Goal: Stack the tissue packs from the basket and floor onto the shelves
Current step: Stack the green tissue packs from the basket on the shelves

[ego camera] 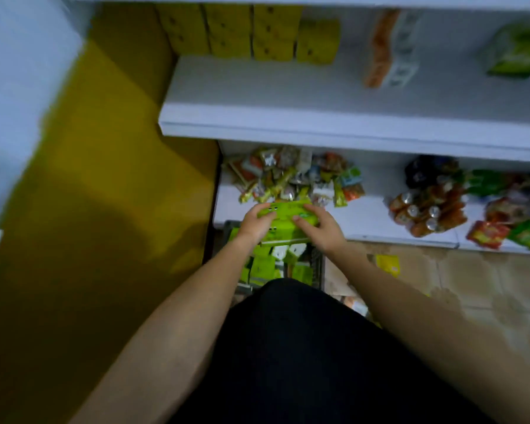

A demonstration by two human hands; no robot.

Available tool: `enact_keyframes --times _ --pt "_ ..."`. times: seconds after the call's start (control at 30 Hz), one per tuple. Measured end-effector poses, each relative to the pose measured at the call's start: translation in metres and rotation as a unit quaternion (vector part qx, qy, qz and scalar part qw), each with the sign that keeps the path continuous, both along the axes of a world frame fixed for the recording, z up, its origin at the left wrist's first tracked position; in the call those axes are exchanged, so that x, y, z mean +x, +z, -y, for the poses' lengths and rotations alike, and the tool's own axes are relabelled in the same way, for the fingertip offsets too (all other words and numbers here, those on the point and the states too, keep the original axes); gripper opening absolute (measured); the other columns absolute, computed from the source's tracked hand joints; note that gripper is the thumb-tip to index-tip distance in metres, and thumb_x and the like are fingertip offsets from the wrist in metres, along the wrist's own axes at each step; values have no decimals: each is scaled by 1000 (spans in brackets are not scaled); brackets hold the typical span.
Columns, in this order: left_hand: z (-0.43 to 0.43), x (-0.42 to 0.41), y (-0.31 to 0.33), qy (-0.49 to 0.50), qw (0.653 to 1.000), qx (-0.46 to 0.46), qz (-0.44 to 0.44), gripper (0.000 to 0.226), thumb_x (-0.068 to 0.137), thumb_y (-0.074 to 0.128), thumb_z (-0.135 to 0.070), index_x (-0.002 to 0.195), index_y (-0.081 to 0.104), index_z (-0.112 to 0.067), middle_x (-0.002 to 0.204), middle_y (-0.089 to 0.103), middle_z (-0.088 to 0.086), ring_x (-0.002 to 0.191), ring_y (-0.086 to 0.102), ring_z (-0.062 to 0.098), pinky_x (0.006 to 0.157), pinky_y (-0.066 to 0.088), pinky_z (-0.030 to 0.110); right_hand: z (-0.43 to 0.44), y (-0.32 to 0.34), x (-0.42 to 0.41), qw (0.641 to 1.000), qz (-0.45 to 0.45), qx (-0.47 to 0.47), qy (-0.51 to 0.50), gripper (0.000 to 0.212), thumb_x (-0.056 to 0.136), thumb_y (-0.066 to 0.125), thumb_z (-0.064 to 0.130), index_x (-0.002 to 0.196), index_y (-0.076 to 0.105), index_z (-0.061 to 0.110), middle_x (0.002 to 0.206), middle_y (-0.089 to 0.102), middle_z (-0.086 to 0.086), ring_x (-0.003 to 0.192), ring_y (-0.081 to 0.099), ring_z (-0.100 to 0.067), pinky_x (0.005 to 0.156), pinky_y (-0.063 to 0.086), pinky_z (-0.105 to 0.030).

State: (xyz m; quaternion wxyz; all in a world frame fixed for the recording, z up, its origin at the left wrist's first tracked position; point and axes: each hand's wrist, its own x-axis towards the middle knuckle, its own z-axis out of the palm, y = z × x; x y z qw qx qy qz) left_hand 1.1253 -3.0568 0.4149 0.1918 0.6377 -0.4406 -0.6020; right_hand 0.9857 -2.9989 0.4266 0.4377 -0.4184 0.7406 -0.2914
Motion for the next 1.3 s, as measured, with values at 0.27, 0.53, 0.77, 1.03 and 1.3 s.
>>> enact_keyframes --times 0.27,0.53,0.77,1.03,1.3 --pt "51 6 117 100 955 -240 -143 27 91 55 -6 116 46 -10 115 57 10 106 56 23 86 46 31 58 115 8 960 -80 -266 -24 53 87 62 31 135 44 18 130 51 0 116 48 -15 98 41 -32" --pt "107 -9 216 96 881 -437 -154 42 94 52 -19 135 43 -12 126 44 5 107 49 8 92 44 23 118 212 8 901 -84 -417 -87 52 90 58 26 138 40 16 123 44 14 120 43 -7 100 37 -26" --pt "160 -49 269 32 853 -474 -217 49 90 58 -16 133 37 -9 124 45 -1 109 46 5 88 38 5 169 253 -29 853 -146 -489 -112 48 85 51 32 126 51 7 121 51 -1 113 44 -6 96 36 -20" --pt "262 -118 300 -94 849 -518 -45 72 87 64 -19 147 24 -14 128 35 13 123 37 20 108 26 21 250 293 -123 883 -109 -449 -86 57 84 67 14 136 43 13 131 50 -6 109 50 -15 75 40 -1" --pt "339 -195 311 5 857 -516 -3 52 88 56 -5 137 38 -3 126 46 19 115 49 31 97 45 43 359 303 -188 888 -126 -433 -93 55 86 64 16 136 43 7 136 50 -8 123 48 -22 95 32 -17"
